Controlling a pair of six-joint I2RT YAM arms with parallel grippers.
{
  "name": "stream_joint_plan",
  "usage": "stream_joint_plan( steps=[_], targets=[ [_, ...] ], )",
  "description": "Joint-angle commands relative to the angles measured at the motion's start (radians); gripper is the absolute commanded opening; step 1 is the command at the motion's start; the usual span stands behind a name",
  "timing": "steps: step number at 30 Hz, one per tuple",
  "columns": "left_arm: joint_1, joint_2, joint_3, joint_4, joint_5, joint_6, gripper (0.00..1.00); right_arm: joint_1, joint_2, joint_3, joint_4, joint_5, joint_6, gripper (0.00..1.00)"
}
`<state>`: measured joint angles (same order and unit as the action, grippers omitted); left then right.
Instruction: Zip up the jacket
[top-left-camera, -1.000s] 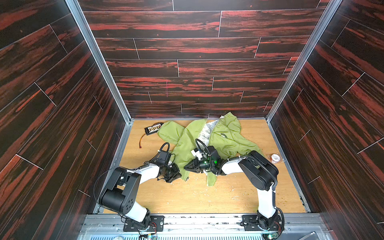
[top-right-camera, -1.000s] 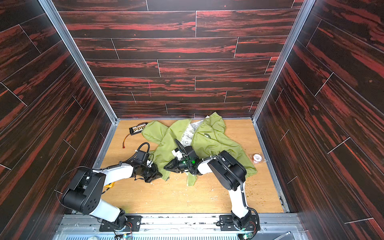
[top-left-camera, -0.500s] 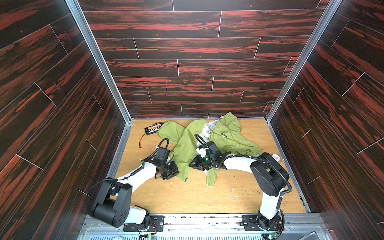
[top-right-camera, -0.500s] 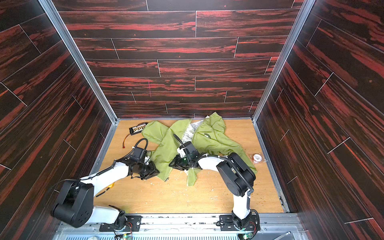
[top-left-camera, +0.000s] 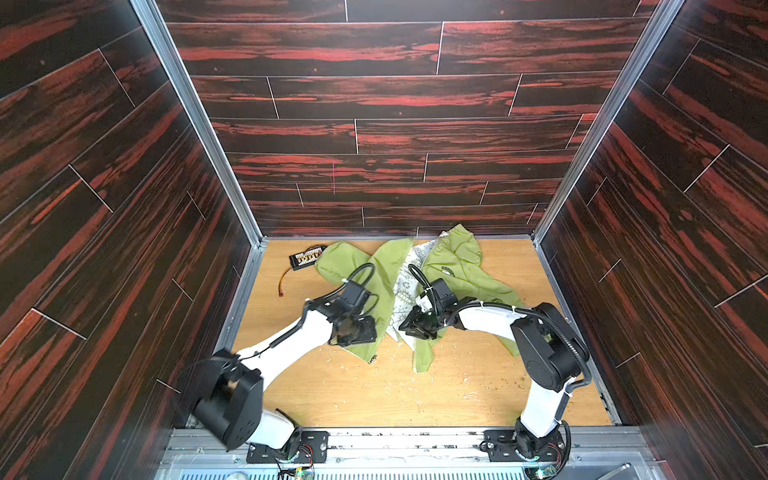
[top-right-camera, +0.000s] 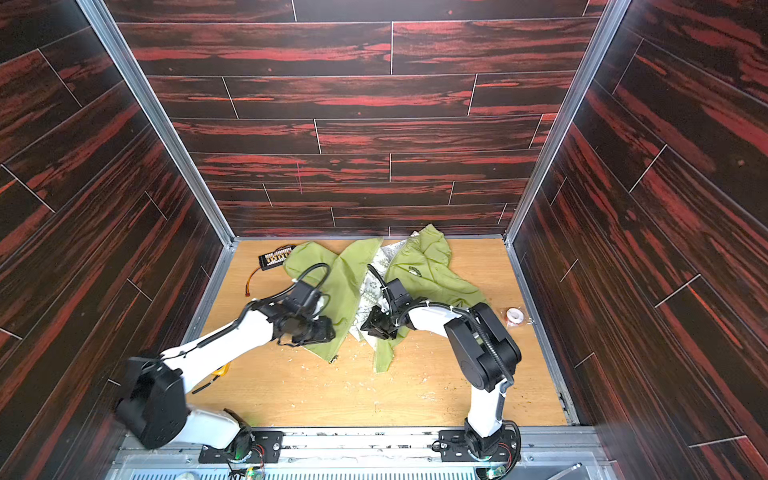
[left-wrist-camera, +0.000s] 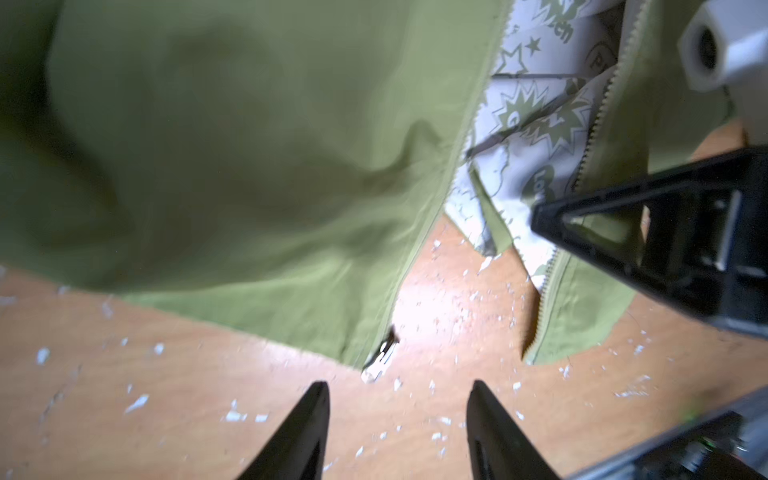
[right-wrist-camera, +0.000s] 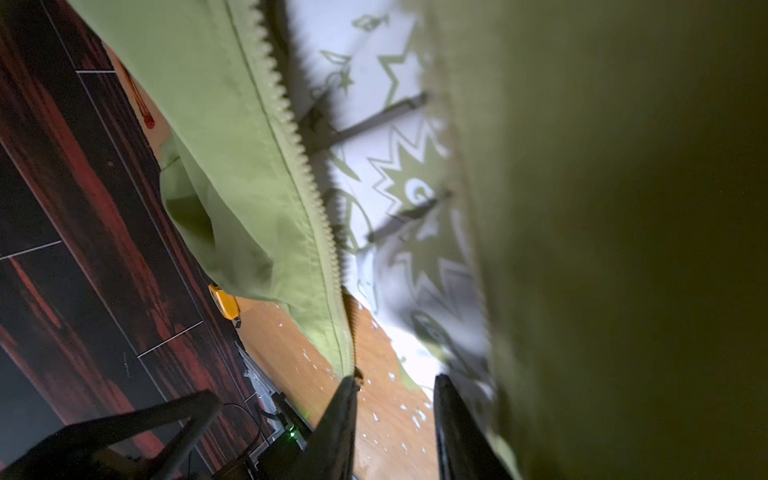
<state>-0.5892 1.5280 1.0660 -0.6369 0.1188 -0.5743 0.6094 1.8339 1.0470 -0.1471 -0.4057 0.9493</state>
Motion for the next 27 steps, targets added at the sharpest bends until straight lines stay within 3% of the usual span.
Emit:
stream_joint_plan(
  steps=[1, 9, 21, 24, 27],
  targets=[
    [-0.043, 0.102, 0.097, -0.093, -0.122, 0.088, 0.57, -0.012, -0.081, -0.025, -0.044, 0.010, 0.006, 0.35],
    [-0.096, 0.334, 0.270, -0.179, -0.200, 0.168, 0.59, -0.035, -0.161, -0.097, -0.057, 0.013, 0.008, 0.35],
    [-0.099, 0.476, 0.318, -0.173, -0.146, 0.150, 0.60, -0.038, -0.160, -0.100, -0.064, -0.004, 0.007, 0.35],
    [-0.099, 0.501, 0.319, -0.168, -0.133, 0.142, 0.58, -0.038, -0.162, -0.097, -0.070, -0.005, 0.002, 0.35],
    [-0.098, 0.519, 0.315, -0.166, -0.122, 0.137, 0.49, -0.039, -0.165, -0.096, -0.078, -0.006, -0.003, 0.35]
  ],
)
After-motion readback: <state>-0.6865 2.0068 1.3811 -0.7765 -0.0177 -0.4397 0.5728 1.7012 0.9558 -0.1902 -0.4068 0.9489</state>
